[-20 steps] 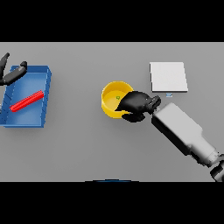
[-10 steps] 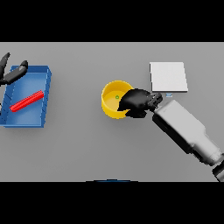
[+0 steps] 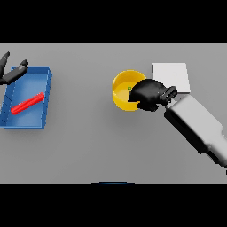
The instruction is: Pick up the red beaker and tilt it to pour out 1 green nut into yellow bowl. Pick up the yellow bowl and place it on the metallic measuring scale.
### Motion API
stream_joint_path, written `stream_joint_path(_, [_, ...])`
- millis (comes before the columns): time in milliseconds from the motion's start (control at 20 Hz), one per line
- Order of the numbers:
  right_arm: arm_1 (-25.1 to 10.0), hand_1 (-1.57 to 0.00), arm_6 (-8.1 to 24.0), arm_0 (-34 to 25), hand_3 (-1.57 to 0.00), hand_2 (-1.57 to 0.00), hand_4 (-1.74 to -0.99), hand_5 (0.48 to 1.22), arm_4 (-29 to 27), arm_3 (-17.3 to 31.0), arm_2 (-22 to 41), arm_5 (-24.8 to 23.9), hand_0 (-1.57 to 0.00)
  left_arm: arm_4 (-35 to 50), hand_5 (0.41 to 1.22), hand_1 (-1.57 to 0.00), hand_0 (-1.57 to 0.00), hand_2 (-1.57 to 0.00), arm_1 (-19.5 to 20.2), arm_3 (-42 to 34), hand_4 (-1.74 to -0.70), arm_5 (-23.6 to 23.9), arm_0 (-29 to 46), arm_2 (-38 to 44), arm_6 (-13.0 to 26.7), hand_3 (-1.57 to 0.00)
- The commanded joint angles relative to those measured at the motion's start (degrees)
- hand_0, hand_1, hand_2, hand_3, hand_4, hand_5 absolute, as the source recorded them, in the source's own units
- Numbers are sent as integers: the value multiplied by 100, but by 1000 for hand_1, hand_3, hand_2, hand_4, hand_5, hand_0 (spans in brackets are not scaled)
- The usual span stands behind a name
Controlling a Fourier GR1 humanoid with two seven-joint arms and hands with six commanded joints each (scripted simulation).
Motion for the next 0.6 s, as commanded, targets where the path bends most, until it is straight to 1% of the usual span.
stream_joint_path(0, [-69, -1566, -10, 124, -1182, -1491, -1739, 1219, -22, -161, 10, 19, -1566, 29, 702, 1, 1, 1, 26, -33, -798, -14, 34, 25, -39, 1])
stream_joint_path(50, [-164, -1567, -99, 147, -1179, -1507, -1739, 1219, -50, -209, -41, 29, -1567, 6, 704, 1, 1, 1, -32, -12, -799, 13, 14, -12, 42, 1])
stream_joint_path(100, [-166, -1567, 68, 94, -1179, -1520, -1740, 1219, -75, -187, -145, 57, -1520, 25, 704, 1, 1, 1, -9, -44, -800, -12, 27, -2, -4, 1])
stream_joint_path(150, [-227, -1568, 163, 52, -1177, -1518, -1740, 1220, -73, -149, -225, 32, -1530, 71, 703, 1, 1, 1, -15, -113, -806, -48, 67, -1, 21, 1])
stream_joint_path(200, [-319, -1569, 137, -5, -1190, -1488, -1740, 1220, -76, -110, -290, -12, -1538, 99, 710, 1, 1, 1, 9, -168, -812, -56, 100, 24, 69, 1])
stream_joint_path(250, [-377, -1569, 174, -29, -1183, -1487, -1740, 1220, -65, -91, -357, -97, -1545, 128, 717, 1, 1, 1, -21, -174, -820, -50, 101, 33, 122, 1])
stream_joint_path(300, [-448, -1570, 88, -93, -1174, -1504, -1741, 1220, -79, 10, -454, -224, -1550, 107, 723, 1, 1, 1, -45, -164, -826, 0, 91, 33, 190, 1])
stream_joint_path(350, [-462, -1570, 119, -153, -1166, -1517, -1741, 1220, -66, 114, -501, -316, -1554, 147, 728, 1, 1, 1, 0, -193, -831, -31, 123, 73, 189, 1])
stream_joint_path(400, [-536, -1570, 14, -197, -1159, -1528, -1741, 1221, -37, 247, -551, -457, -1558, 166, 733, 1, 1, 1, 18, -208, -834, -52, 101, 86, 226, 1])
stream_joint_path(450, [-577, -1570, -10, -213, -1156, -1533, -1741, 1221, -51, 347, -618, -557, -1560, 203, 737, 1, 1, 1, 22, -295, -837, -57, 151, 100, 266, 1])
stream_joint_path(550, [-659, -1571, -47, -319, -1153, -1542, -1741, 1221, -6, 738, -728, -766, -1564, 198, 739, 1, 1, 1, 18, -338, -844, -60, 110, 81, 375, 1])
